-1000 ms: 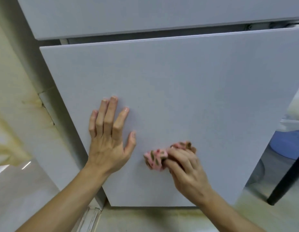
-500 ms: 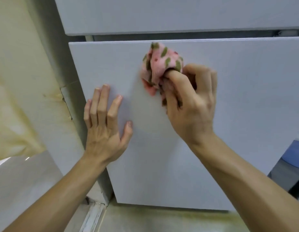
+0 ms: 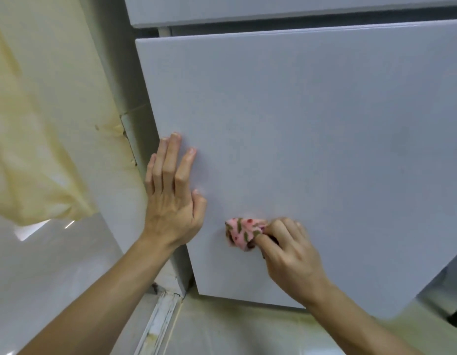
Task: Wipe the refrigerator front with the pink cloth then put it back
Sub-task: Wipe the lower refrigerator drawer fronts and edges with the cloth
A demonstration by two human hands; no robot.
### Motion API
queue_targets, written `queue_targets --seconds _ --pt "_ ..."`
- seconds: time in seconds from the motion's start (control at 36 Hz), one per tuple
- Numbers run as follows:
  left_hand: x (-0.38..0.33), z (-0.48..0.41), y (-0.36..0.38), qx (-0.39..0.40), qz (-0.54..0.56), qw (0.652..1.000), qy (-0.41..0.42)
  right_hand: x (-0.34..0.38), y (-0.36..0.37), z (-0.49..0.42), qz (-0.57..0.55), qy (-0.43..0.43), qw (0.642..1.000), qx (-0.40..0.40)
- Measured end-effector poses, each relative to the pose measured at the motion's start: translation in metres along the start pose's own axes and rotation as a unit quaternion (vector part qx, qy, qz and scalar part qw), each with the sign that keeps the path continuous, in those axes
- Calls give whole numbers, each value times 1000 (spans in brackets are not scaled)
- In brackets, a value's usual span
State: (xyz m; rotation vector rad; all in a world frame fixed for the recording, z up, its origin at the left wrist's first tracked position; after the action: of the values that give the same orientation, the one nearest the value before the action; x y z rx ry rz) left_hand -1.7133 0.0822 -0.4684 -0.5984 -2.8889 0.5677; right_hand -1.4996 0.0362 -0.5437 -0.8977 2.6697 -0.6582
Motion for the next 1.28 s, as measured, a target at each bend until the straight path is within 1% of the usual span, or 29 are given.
queue_targets --seconds 0.08,0.14,0.28,0.33,0.39,0.44,0.53,0.58,0.67,0.78,0.83,0.92,1.03,1.08,1.14,1.19,1.25,1.28 --pt "-1 0 1 -5 -1 1000 -17 -1 -15 -30 -2 25 999 -45" --pt "-1 1 0 -11 -2 1000 -24 1 -29 -67 1 54 993 -103" --pt "-9 -3 -1 -32 8 998 -50 10 -59 -177 -34 103 957 -270" --pt "-9 -4 -1 -31 22 998 -58 11 -62 -200 -50 120 944 -305" --pt "-3 -2 -3 -30 27 997 -64 14 -58 -202 -39 125 944 -304" --pt "5 1 -6 -32 29 997 -71 19 -42 -182 -14 103 957 -270" --pt "15 4 -11 -43 58 995 -71 29 -7 -122 10 28 985 -167" --pt "20 6 -13 -37 68 995 -69 33 16 -75 5 -2 995 -96" --pt "21 12 -12 -23 46 996 -68 36 37 -27 -4 -9 1000 -20" --pt "27 16 -12 7 -7 998 -57 38 38 -23 -15 -3 1000 19" --pt "35 15 -15 15 -25 998 -53 39 31 -33 -20 3 1000 12" --pt "48 12 -18 17 -50 998 -46 41 17 -68 -21 34 998 -42" --pt "62 10 -19 34 -66 996 -43 43 -11 -145 -19 72 984 -164" --pt "65 11 -18 39 -69 996 -44 40 -26 -183 -29 80 970 -229" --pt "68 12 -17 29 -68 996 -55 39 -36 -213 -45 84 956 -278" --pt "74 13 -17 15 -60 995 -83 42 -36 -227 -51 92 950 -295" --pt "81 15 -16 9 -56 992 -112 48 -25 -220 -41 80 955 -282" --pt "84 15 -15 9 -54 991 -124 53 -15 -209 -33 64 962 -263"
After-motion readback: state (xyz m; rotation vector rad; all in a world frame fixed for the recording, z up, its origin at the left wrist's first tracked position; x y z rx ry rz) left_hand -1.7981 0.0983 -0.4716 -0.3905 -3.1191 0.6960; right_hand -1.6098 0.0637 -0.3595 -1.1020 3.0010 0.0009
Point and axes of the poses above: each hand's wrist, its own z-axis away from the middle knuckle, its own y-axis out of the palm, x = y × z, the point moved 4 cm from there along -z, towards the middle knuckle, and after that the axes turned 7 degrees about -z, right-handed, at the moved point
